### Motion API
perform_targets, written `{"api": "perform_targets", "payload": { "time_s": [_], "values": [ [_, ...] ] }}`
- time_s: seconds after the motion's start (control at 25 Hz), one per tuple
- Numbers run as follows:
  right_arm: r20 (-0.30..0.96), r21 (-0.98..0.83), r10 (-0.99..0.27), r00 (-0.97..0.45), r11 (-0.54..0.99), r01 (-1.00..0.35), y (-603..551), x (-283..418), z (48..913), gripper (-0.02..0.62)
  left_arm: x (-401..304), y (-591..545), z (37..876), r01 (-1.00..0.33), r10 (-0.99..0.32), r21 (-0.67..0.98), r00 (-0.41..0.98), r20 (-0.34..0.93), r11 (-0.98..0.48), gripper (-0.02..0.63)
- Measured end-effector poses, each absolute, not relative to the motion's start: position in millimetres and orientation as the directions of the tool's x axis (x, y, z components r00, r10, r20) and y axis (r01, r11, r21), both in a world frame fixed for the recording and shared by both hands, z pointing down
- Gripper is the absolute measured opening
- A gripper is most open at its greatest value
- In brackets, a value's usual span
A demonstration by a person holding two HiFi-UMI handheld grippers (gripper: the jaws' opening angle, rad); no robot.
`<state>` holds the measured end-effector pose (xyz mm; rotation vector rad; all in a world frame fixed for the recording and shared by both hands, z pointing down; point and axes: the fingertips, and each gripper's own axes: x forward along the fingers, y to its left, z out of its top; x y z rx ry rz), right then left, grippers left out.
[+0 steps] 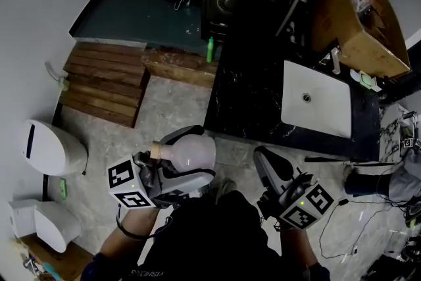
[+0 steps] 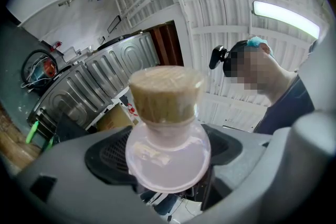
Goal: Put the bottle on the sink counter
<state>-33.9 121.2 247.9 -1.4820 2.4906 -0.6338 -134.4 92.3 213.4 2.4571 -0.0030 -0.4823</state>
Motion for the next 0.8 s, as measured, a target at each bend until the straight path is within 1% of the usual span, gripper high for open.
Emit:
{"api": "perform_targets", "payload": {
  "time_s": [0.44,0.8],
  "values": [
    [0.068,-0.465,-0.863,-0.502,0.418,-0.781,96,-13,259,0.026,-115,68,223,0.080,-0.142,0.597,0.938,-0.316,-0.798,0.400],
    [0.067,-0.491,-0.826,-0.559,0.461,-0.740,53,14,268,0.026,-83,30,234,0.005,-0.204,0.612,0.940,-0.272,-0.791,0.400]
  ]
}}
